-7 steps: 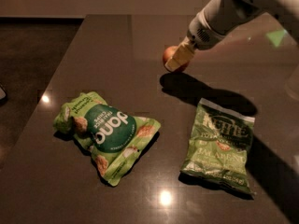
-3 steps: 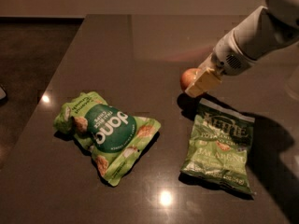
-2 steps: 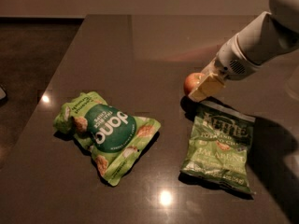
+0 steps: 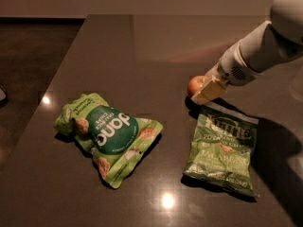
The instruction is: Move apple near green jalapeno chip bag
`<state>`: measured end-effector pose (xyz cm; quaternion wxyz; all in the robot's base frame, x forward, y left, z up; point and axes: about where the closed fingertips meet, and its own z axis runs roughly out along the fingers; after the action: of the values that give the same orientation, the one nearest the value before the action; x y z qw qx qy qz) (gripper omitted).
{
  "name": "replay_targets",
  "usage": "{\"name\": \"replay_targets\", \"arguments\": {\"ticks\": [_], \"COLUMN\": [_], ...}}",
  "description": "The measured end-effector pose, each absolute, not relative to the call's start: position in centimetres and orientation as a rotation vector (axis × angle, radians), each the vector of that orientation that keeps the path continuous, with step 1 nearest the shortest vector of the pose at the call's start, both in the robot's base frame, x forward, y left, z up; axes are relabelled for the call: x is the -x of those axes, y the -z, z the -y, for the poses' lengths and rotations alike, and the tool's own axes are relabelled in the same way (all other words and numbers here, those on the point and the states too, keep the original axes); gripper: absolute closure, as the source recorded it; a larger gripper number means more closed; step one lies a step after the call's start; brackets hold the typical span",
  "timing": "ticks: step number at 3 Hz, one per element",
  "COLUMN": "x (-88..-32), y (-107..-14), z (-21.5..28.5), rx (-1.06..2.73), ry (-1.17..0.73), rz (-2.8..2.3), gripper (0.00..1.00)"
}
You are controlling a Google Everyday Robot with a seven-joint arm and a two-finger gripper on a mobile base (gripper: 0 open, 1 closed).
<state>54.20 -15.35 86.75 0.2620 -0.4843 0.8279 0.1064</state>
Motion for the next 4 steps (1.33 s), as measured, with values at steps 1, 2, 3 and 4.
{"name": "replay_targets", "arguments": {"ticks": [1,2,3,4], "x": [-55.01,-55.02,-54.88,-54.77], "y": [-86.45,-86.33,-86.12,-85.99], "z": [15.79,16.13,16.56,16.77], "rx": [1.297,1.307,1.31,1.311], "ry": [-0.251,-0.24,-0.233,-0.229], "rz": [-2.223,-2.214,-2.214,-2.212], "gripper": [0.94,0.71,0.48,0.24]}}
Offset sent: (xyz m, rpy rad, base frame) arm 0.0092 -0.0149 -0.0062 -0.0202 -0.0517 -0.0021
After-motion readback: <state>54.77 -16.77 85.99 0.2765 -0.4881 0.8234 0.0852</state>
